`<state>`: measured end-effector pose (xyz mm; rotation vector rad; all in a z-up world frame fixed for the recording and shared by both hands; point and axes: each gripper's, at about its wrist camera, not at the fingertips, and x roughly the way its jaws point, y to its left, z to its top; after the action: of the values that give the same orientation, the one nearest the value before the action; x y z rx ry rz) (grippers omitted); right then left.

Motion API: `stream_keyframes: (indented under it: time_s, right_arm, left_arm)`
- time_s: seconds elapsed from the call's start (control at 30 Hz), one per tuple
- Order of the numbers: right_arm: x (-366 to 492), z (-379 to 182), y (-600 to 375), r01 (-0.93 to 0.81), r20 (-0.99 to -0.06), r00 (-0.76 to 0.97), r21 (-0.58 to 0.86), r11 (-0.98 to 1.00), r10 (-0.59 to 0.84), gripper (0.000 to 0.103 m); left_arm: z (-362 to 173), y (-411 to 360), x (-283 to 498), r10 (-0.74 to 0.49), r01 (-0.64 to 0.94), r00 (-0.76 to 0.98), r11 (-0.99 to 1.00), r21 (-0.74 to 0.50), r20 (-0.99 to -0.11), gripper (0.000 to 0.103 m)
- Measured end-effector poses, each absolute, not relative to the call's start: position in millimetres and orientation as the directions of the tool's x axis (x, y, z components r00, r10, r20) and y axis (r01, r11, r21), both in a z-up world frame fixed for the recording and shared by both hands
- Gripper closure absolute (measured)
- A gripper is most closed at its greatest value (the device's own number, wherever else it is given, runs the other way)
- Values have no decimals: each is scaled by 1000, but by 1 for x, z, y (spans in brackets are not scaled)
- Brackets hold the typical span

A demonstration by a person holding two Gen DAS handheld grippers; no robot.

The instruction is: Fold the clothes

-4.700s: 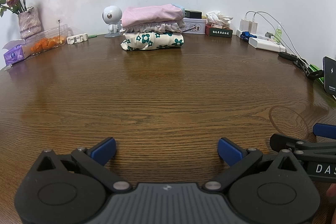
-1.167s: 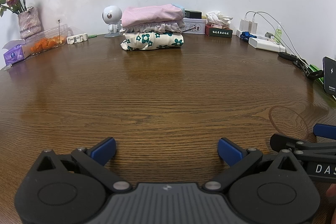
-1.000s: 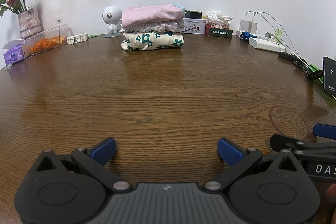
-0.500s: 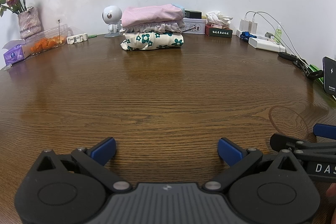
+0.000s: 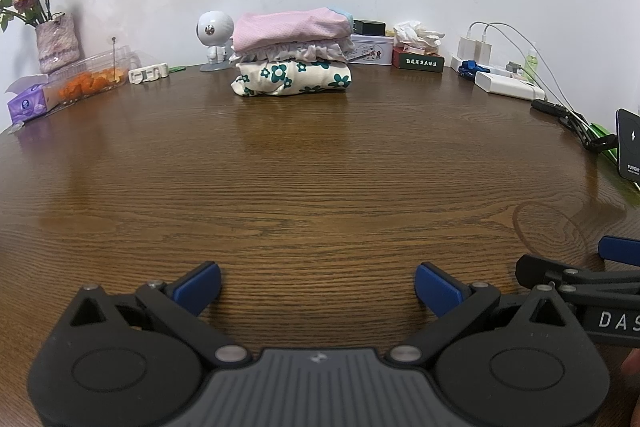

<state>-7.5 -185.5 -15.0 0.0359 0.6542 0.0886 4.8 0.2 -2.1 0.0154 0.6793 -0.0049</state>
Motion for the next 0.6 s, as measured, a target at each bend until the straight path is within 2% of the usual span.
stream_keyframes:
  time_s: [0.3, 0.6]
  right_arm:
    - [-6, -15, -180, -49, -621, 783, 9, 999, 44, 0]
    - [3, -6, -177, -123, -628, 770, 29, 992, 114, 0]
  left_arm:
    - [1, 3, 0, 21, -14, 777, 1000, 15, -629, 0]
    - [8, 14, 7, -3, 6, 755, 1000, 3, -656, 1]
